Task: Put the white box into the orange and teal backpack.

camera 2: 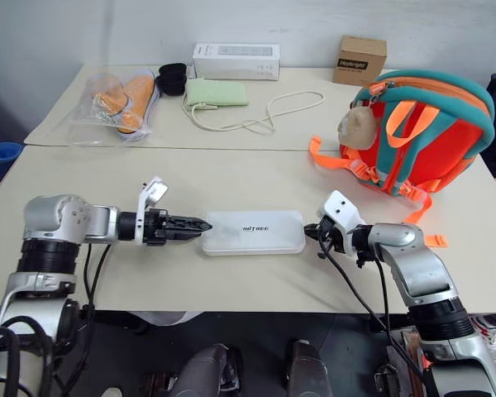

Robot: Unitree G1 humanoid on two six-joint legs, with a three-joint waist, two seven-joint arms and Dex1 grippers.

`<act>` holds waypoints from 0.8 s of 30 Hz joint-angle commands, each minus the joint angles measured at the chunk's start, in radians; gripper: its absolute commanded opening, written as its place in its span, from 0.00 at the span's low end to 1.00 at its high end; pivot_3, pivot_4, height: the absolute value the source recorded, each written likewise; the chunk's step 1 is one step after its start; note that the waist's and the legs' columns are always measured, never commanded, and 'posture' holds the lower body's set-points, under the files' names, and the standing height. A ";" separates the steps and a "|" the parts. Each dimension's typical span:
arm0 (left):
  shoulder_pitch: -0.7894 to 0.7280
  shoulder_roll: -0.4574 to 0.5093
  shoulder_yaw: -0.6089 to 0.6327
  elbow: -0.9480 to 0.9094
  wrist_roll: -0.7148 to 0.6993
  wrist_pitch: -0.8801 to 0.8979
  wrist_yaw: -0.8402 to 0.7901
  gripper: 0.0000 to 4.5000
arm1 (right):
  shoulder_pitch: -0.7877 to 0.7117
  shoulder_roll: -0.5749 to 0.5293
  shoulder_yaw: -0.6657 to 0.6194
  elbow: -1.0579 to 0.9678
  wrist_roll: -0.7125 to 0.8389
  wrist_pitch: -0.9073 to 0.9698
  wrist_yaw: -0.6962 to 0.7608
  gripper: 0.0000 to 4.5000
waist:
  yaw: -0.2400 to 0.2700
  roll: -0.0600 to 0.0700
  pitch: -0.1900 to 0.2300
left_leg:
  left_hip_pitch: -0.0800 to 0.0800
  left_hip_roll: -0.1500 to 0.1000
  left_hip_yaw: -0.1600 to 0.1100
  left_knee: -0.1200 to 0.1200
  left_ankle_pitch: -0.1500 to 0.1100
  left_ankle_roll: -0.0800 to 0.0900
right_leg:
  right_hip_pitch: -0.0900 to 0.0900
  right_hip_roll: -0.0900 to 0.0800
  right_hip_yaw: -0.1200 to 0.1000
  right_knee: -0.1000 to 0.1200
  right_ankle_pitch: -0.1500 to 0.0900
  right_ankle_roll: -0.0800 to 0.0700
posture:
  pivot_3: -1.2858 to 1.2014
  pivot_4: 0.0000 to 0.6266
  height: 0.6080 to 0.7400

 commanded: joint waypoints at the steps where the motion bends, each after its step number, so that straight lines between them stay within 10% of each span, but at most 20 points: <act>1: -0.026 -0.054 -0.034 0.059 0.018 -0.025 0.029 1.00 | -0.014 0.005 -0.009 -0.015 0.006 -0.015 -0.004 0.00 | 0.002 0.000 0.000 | 0.000 0.000 0.000 0.000 0.000 0.000 | 0.000 0.000 0.000 0.000 0.000 0.000 | 0.52 0.24 1.00; 9: -0.079 -0.060 -0.062 0.099 -0.002 -0.018 -0.015 1.00 | -0.010 0.016 -0.009 -0.022 -0.001 -0.014 -0.019 0.00 | 0.002 0.000 0.000 | 0.000 0.000 0.000 0.000 0.000 0.000 | 0.000 0.000 0.000 0.000 0.000 0.000 | 0.52 0.24 1.00; 20: -0.113 -0.070 -0.007 0.086 -0.061 0.037 -0.040 0.34 | 0.008 0.028 -0.015 -0.035 0.006 -0.013 -0.043 0.00 | -0.015 0.000 0.000 | -0.001 0.001 0.000 0.000 0.000 0.000 | -0.001 0.001 0.000 0.000 0.000 0.000 | 0.52 0.24 1.00; 24: -0.111 -0.085 0.031 0.071 -0.090 0.063 -0.038 0.29 | 0.012 0.031 -0.031 -0.046 0.014 -0.010 -0.053 0.00 | -0.016 0.000 0.000 | -0.001 0.001 0.000 0.000 0.000 0.000 | -0.001 0.001 0.000 0.000 0.000 0.000 | 0.52 0.24 1.00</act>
